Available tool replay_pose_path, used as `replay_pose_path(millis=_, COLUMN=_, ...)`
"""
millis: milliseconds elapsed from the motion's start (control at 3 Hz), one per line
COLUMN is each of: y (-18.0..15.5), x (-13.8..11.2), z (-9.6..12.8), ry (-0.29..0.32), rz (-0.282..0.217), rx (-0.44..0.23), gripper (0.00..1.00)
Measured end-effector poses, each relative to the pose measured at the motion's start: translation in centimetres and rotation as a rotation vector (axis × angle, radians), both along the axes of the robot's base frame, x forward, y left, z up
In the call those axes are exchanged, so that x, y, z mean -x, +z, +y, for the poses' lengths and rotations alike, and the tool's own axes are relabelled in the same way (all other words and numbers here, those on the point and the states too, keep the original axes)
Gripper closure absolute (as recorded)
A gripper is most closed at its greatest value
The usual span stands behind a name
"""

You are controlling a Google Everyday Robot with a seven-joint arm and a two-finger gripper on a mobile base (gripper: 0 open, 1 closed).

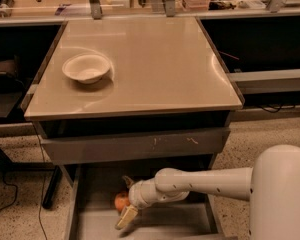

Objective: Pick orange from middle drawer and place on counter

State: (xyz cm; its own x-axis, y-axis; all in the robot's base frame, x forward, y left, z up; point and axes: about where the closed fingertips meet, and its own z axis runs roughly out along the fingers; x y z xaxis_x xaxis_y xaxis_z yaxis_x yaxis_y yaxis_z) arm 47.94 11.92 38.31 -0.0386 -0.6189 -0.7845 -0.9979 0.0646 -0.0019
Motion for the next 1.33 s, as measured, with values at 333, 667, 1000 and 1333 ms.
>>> replay_pose_path(millis=333, y=0.0, x=0.0, z=0.0, ry=0.000, rz=0.000, rx=0.000, gripper=0.16)
replay_pose_path(millis=667, y=0.0, x=0.0, z=0.0, ry=0.000, rz=0.000, rx=0.000, gripper=0.40)
replay_pose_path(millis=1000, y=0.0, x=0.0, z=0.0, ry=0.000, rz=0.000, rx=0.000, gripper=0.64)
replay_pose_path(millis=1333, y=1.4, x=0.4, z=-0.4, ry=-0.022, rz=-0.006, rx=-0.016, gripper=0.87)
